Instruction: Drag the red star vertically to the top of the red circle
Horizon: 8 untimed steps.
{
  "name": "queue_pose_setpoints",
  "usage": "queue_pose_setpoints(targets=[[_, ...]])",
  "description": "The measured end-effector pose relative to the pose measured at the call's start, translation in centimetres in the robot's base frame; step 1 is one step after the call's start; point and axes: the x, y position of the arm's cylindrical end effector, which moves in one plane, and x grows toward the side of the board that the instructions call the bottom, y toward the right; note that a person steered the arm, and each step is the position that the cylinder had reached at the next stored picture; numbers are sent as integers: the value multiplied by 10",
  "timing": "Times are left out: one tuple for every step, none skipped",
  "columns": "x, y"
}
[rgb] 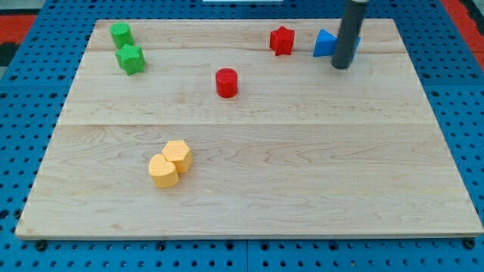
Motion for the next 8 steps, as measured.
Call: queue_pose_setpoints(targets=[[10,-23],[9,-56],[-4,-77],[-21,-82],[-35,-88],[-52,-96],[-99,-142],[-135,-153]])
